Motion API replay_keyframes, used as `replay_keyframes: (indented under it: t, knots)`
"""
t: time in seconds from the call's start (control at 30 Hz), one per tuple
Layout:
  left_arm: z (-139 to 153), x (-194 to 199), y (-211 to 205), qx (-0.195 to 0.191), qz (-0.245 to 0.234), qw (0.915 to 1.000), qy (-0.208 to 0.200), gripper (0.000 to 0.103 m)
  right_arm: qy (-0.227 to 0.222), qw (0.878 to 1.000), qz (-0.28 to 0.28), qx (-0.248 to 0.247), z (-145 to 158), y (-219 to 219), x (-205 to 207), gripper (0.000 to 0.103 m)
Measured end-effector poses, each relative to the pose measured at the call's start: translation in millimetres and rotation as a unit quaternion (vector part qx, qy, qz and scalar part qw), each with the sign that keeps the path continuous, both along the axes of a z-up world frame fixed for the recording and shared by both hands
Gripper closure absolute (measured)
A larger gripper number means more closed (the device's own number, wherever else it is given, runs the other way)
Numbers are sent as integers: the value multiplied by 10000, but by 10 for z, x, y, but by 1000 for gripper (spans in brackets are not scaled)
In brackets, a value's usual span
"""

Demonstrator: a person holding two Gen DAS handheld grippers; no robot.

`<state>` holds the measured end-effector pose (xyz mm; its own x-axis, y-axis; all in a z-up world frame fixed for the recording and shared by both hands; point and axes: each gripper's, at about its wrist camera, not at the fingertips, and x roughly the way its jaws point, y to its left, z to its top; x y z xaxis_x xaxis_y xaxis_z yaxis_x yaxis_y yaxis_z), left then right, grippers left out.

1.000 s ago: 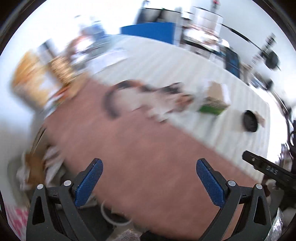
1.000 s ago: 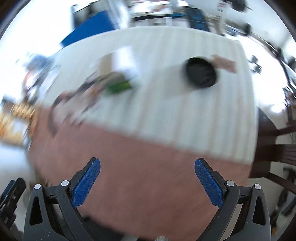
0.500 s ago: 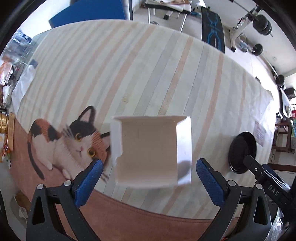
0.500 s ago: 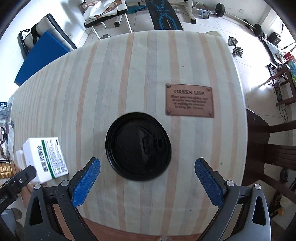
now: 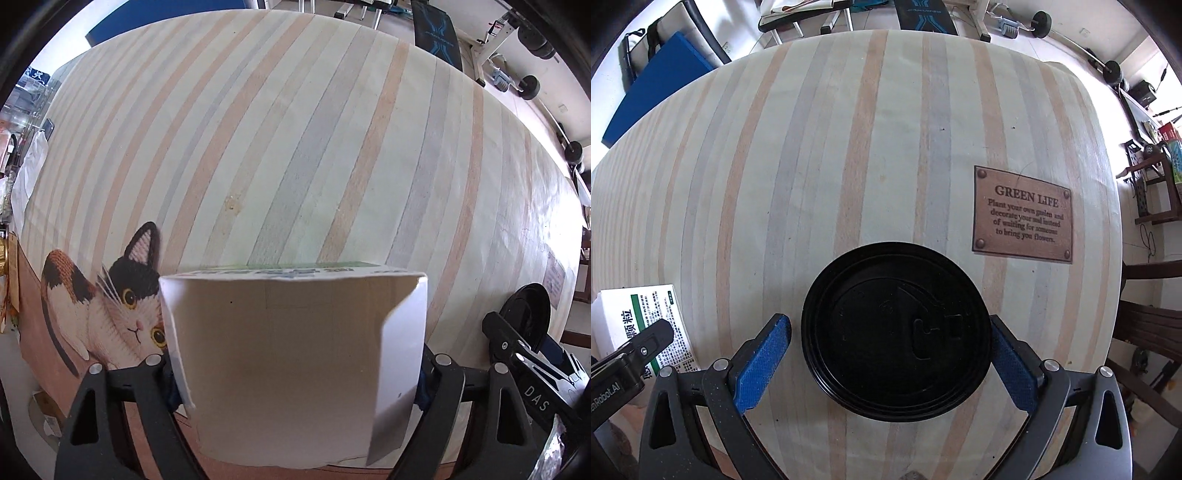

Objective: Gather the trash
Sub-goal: 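Grasp the white green-striped box with the left tool while the right tool grasps the black lid, then carry the white box and black lid with both tools to the bin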

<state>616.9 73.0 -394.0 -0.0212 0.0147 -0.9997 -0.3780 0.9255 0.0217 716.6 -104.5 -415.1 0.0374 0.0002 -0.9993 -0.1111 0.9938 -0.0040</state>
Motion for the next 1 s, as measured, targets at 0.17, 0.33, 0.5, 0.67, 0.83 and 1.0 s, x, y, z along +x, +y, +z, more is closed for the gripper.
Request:
replay_keyframes:
  t: [0.17,0.33,0.5,0.67,0.83,1.0]
  knots:
    - [66,-83,-35,61,-56,9998,-164,18,-139,9998,-17,-116,66,124,-153,13]
    - [224,-305,-86,137,-76,9995,-281,19,-268,9996,20,-54,217,24,-254,15]
    - [388,-553,-113,235,-26,9988,-421,19,-343,9992,193,48,394,-46,-415,16]
    - [568,-975,-59,313,22,9979,-570,19,-394,9982,421,177,585,-4,-697,16]
    - [825,-1603,41,319,231,9966,-723,19,-417,9958,721,368,828,96,-1140,16]
    - [1059,-2241,297,368,709,9925,-928,19,-367,9906,1146,643,1040,287,-1773,16]
